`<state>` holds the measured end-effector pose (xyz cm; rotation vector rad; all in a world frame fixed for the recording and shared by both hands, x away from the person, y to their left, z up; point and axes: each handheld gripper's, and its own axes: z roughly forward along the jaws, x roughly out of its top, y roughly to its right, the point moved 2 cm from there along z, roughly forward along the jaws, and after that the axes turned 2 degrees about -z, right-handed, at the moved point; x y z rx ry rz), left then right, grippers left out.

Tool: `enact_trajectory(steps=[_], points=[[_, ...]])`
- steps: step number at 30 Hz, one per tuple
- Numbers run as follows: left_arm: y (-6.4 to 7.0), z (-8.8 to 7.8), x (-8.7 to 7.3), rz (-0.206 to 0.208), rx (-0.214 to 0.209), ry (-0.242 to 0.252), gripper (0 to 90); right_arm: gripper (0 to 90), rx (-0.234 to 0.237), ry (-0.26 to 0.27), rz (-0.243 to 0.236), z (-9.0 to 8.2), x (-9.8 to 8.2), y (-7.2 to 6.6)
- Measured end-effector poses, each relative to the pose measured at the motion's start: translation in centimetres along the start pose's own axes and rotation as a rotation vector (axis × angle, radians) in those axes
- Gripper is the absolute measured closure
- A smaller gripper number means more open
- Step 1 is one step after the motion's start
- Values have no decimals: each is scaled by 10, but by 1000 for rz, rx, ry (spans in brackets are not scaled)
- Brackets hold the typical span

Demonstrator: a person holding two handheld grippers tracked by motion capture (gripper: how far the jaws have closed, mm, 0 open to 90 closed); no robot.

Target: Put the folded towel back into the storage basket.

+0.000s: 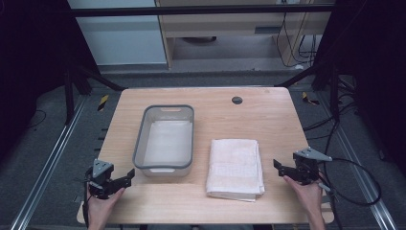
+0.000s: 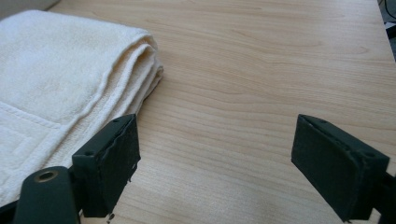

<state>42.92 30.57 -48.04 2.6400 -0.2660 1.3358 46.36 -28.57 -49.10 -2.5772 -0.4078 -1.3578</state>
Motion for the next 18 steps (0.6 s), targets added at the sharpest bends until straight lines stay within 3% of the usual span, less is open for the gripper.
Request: enact_trajectory(steps=[11,18], points=[[13,-11,4,1,-31,51,178,164,0,26,-19,-4,1,-3],[18,-18,7,-5,-50,78,198,164,18,49,-6,-9,5,-5]])
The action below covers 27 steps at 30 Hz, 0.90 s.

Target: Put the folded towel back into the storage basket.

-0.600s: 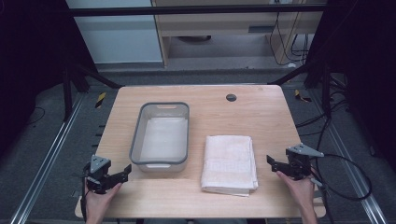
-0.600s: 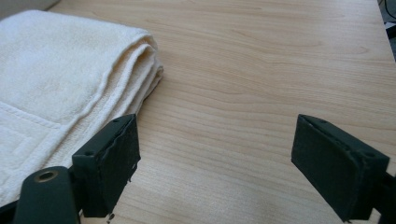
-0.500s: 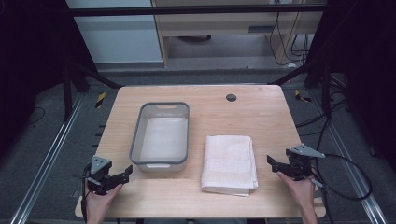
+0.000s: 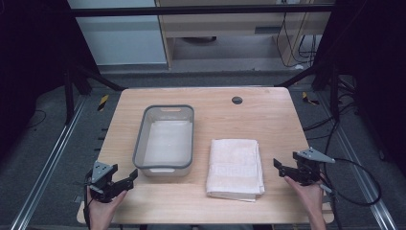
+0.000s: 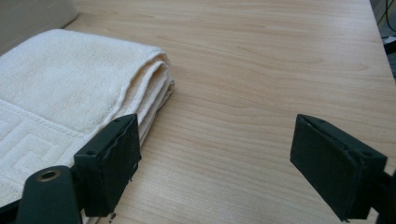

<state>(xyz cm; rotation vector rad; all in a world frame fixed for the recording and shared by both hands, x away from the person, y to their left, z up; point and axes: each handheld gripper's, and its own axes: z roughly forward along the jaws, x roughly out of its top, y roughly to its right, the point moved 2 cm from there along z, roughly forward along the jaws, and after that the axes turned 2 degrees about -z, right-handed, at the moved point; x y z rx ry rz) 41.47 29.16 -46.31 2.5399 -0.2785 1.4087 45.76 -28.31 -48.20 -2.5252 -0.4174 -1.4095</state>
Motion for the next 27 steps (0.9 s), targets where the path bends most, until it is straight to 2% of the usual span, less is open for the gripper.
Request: enact_trajectory(steps=[8,10,22,27], points=[[10,-5,4,10,-32,18,211,166,14,32,-3,-6,7,-6],[13,-5,5,14,-37,19,212,166,15,34,-16,-7,8,-6],[25,-10,14,30,-77,45,220,182,34,41,-10,-12,16,-11],[29,-12,17,23,-91,59,225,187,41,53,-15,-14,20,-13]])
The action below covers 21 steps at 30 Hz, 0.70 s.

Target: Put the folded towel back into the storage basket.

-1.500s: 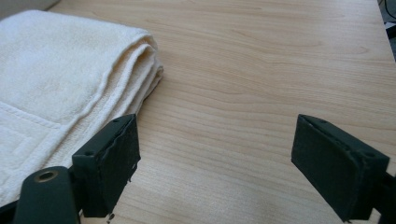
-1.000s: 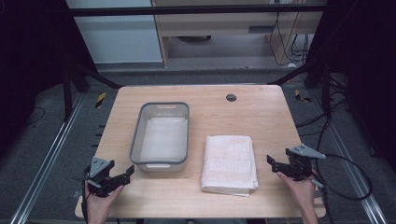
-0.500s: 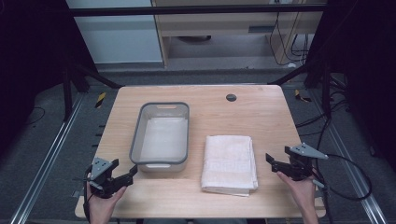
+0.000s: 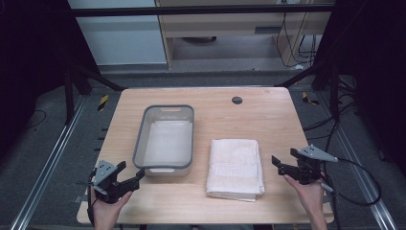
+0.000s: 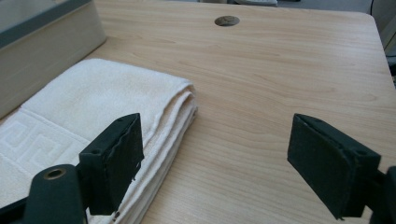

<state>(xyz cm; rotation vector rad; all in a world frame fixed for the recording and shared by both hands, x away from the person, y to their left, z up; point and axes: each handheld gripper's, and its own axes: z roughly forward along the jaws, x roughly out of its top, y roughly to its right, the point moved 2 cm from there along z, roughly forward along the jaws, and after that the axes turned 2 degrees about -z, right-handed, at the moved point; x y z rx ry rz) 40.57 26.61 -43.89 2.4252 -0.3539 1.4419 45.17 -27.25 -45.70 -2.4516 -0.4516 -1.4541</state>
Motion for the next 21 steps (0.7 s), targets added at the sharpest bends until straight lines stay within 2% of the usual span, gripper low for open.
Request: enact_trajectory(steps=[13,21], points=[[18,3,10,25,-49,10,252,213,31,44,11,-7,15,-3],[26,4,18,22,-83,15,278,227,54,31,7,-7,20,-9]])
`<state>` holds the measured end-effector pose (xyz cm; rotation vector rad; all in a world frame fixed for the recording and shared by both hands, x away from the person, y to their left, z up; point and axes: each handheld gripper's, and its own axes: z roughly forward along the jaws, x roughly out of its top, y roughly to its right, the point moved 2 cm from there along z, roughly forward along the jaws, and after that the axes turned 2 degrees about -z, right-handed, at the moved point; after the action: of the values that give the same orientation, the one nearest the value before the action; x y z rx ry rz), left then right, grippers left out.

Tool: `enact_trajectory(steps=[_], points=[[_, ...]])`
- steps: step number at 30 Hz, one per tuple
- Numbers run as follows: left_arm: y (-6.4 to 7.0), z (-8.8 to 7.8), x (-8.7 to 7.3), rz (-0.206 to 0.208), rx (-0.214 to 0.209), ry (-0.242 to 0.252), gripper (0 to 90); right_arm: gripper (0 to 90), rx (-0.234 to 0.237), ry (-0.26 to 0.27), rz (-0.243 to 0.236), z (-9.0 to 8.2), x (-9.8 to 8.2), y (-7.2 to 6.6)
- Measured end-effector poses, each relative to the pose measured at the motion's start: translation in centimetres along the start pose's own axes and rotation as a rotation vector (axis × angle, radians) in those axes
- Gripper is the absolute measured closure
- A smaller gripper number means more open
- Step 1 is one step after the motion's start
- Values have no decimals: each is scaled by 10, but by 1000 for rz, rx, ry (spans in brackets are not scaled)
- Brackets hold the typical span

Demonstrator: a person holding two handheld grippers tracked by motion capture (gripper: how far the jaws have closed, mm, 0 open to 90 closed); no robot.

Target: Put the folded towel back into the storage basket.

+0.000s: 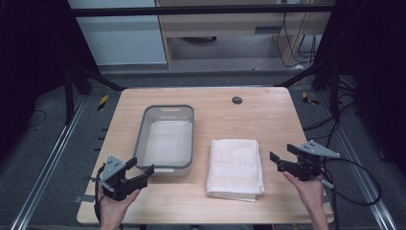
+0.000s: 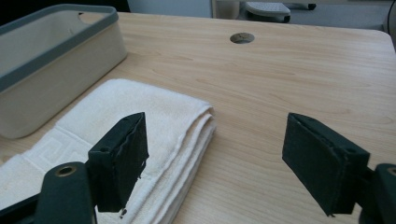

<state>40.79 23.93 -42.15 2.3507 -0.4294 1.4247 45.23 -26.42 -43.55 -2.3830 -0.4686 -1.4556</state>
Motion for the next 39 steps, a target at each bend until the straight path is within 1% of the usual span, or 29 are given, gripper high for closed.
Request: enact_trajectory(steps=[4,7,10,12,15,20,21,22,23,24,25,28,29,30,31,32,33,34,35,36,37,38,39], points=[[7,3,6,9,-13,3,282,227,-4,6,-1,-1,3,0],[15,8,11,29,-20,4,285,225,-3,9,1,-1,5,0],[20,10,14,33,-29,8,289,224,-3,13,-3,-1,6,0],[27,14,16,43,-37,10,291,220,-2,16,-7,1,9,0],[31,17,18,49,-41,7,293,221,-3,20,-13,2,12,0],[43,26,22,60,-60,2,297,219,0,33,-2,7,19,0],[43,26,22,60,-60,2,297,219,0,33,-2,7,19,0],[47,29,23,63,-67,-1,298,219,3,34,-1,8,20,0],[47,29,23,63,-67,-1,299,218,5,35,-1,9,21,-1],[51,33,23,69,-73,-6,300,219,5,38,-1,10,22,-1],[51,33,23,69,-73,-6,300,219,5,38,-1,10,22,-1],[59,40,24,80,-82,-14,303,217,10,38,-3,15,26,-2],[59,40,24,80,-82,-14,304,217,10,38,-3,15,26,-2],[63,43,24,85,-88,-18,304,217,11,36,-1,17,27,-2],[63,43,24,85,-88,-18,305,217,11,36,-1,17,27,-2],[67,46,24,92,-92,-24,305,216,16,40,-3,19,28,-2],[67,46,24,92,-92,-24,305,216,16,40,-3,19,28,-2],[71,49,23,98,-98,-29,305,216,20,35,-3,21,28,-3],[71,49,23,98,-98,-29,306,216,20,35,-3,21,28,-3],[75,53,23,99,-105,-34,307,217,23,25,-7,24,27,-3],[75,53,23,99,-105,-34,307,217,23,25,-7,24,27,-3],[79,56,22,108,-113,-40,308,216,29,21,-6,26,27,-4],[79,56,22,108,-113,-40,309,216,29,21,-6,26,27,-4]])
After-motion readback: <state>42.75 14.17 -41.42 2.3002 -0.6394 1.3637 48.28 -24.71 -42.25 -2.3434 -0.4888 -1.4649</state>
